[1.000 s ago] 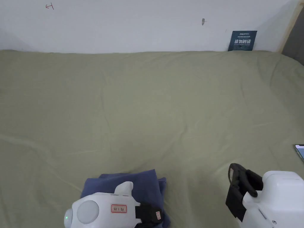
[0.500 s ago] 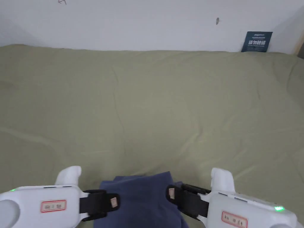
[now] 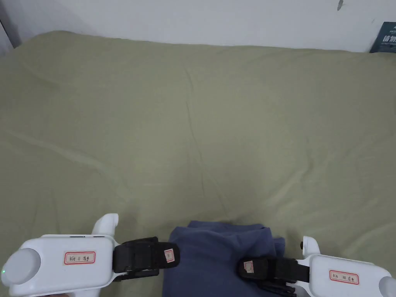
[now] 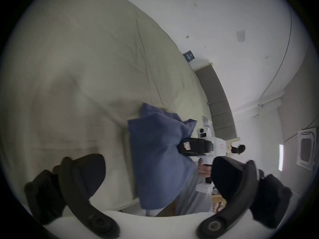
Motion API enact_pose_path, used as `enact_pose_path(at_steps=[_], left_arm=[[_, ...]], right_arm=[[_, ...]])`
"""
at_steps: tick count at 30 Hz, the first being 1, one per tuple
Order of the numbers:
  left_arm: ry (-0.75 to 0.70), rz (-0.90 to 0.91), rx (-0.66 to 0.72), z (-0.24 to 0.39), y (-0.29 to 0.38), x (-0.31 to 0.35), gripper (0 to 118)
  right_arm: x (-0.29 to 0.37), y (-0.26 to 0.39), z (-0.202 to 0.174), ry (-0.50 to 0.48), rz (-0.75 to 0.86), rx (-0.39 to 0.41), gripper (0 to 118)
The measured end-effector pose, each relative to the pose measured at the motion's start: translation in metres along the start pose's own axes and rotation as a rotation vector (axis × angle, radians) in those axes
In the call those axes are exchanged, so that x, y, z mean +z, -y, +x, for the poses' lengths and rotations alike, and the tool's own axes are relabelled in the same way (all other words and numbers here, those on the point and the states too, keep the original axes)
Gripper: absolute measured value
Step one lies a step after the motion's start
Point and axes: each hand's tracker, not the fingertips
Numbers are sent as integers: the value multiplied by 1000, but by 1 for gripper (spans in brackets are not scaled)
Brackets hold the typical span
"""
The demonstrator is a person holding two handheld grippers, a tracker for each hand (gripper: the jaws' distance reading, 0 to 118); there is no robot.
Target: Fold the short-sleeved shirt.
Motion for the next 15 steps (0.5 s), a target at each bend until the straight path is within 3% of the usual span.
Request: enact_pose_path(at_steps=[10,11,12,13,15], left_arm=[[142,-34,26,-6,-10,-59,115],[129,-38,20,-4,-13,-58,105],[110,-35,15,-4,-11,-54,75],[71,-15,8,-6,-14,-50,24],[21,-28,11,-11,-18,-49,22]], right_arm=[[9,2,2,-57,44,-57,1],[10,2,-1,-49,50,-52,1],[12,2,-4,-38,55,-43,1],[14,1,-7,-27,60,-33,1],[18,2,-17,-21,72,-7,1]])
